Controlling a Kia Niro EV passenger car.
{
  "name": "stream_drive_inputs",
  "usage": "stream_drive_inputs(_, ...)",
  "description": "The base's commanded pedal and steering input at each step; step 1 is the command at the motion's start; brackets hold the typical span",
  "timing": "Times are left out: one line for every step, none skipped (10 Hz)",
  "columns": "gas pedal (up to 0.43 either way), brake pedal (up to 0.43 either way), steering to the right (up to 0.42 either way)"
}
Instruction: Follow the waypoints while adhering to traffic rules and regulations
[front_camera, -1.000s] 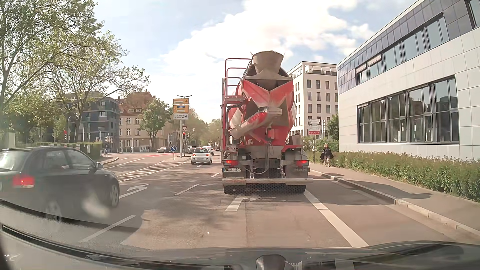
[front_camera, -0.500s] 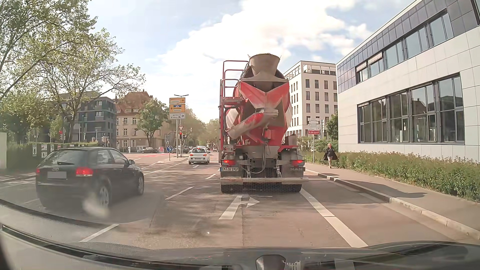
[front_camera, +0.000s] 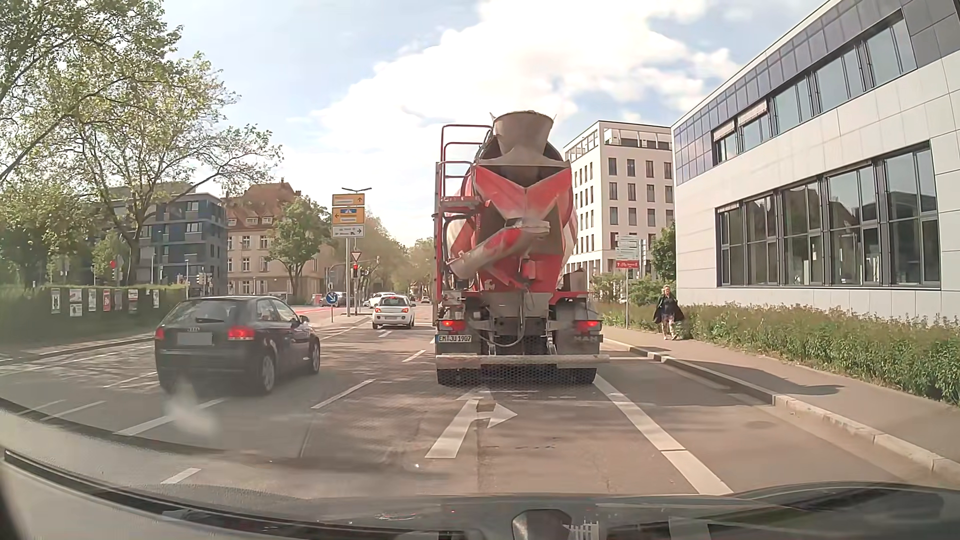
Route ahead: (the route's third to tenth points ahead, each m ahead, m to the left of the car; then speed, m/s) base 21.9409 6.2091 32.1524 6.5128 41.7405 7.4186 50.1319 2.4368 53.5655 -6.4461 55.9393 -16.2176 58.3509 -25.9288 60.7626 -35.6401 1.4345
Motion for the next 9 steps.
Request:
stream_drive_inputs(0.000, 0.000, 0.035)
stream_drive_inputs(0.000, 0.000, 0.035)
stream_drive_inputs(0.000, 0.000, 0.035)
stream_drive_inputs(0.000, 0.000, 0.035)
stream_drive_inputs(0.000, 0.000, 0.035)
stream_drive_inputs(0.000, 0.000, 0.035)
stream_drive_inputs(0.000, 0.000, 0.035)
stream_drive_inputs(0.000, 0.000, 0.035)
stream_drive_inputs(0.000, 0.000, 0.035)
